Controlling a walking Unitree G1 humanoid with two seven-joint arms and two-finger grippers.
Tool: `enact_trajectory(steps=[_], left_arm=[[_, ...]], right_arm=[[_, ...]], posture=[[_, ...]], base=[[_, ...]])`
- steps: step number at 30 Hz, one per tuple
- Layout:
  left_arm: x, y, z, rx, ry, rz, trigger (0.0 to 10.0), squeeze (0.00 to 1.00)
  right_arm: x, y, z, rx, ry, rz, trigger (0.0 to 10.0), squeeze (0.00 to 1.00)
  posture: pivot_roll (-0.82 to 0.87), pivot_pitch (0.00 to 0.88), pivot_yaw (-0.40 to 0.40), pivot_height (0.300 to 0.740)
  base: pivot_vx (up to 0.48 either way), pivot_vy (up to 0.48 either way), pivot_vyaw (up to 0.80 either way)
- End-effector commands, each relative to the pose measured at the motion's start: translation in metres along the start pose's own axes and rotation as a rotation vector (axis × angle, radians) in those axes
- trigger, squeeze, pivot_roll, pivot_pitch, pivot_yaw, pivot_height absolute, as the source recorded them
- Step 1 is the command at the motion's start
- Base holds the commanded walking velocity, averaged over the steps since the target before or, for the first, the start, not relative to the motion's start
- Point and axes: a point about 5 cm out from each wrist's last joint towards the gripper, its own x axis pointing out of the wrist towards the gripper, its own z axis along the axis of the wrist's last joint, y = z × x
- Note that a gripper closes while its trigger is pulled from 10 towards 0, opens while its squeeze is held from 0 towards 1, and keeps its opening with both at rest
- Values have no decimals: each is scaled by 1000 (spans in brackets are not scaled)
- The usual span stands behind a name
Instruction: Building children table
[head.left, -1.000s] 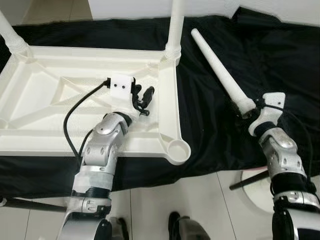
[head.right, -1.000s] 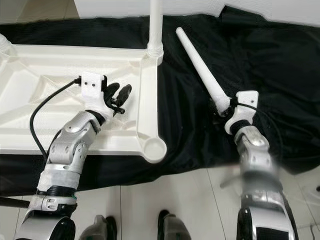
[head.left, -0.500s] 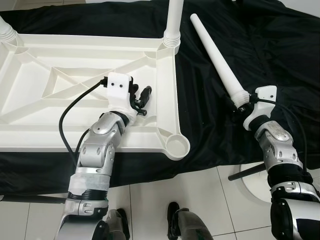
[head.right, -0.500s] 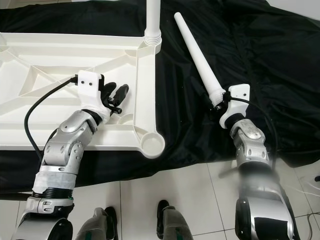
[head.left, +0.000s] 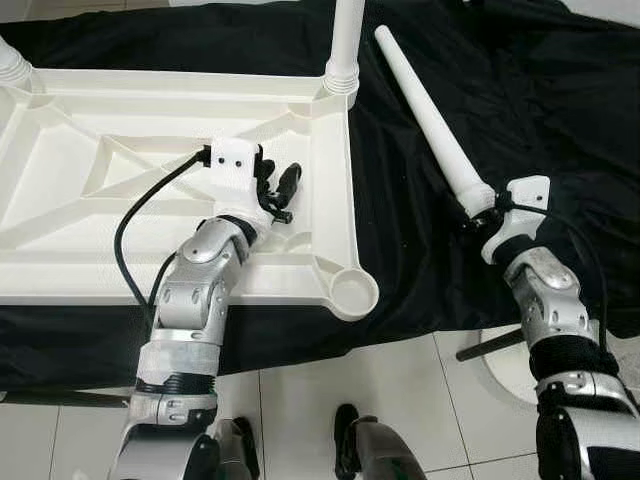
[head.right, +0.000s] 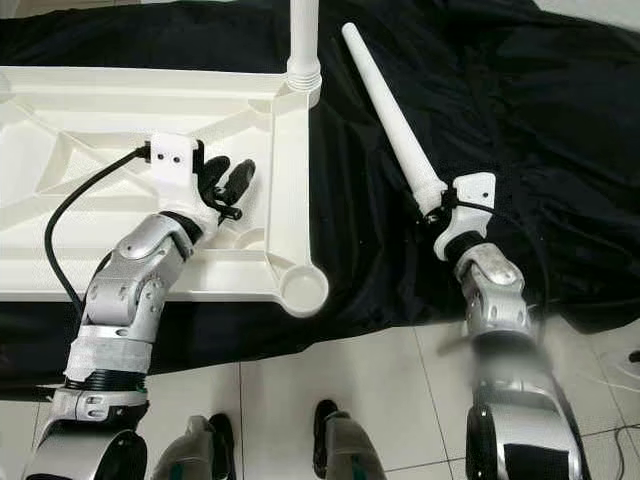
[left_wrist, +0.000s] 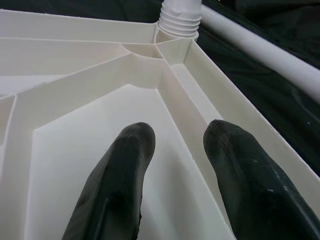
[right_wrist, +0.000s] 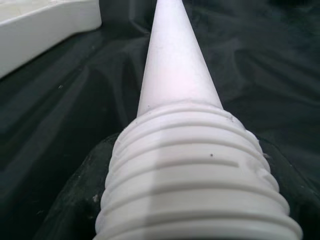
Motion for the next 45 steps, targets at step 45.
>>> enact_trajectory(steps=[45], left_arm=[[13, 11, 18, -134, -48, -157, 10000, 0]], right_arm=[[30, 73, 149, -57, -683, 35, 10000, 0]], posture=[[-50, 61, -6, 740]], base=[[0, 0, 0]])
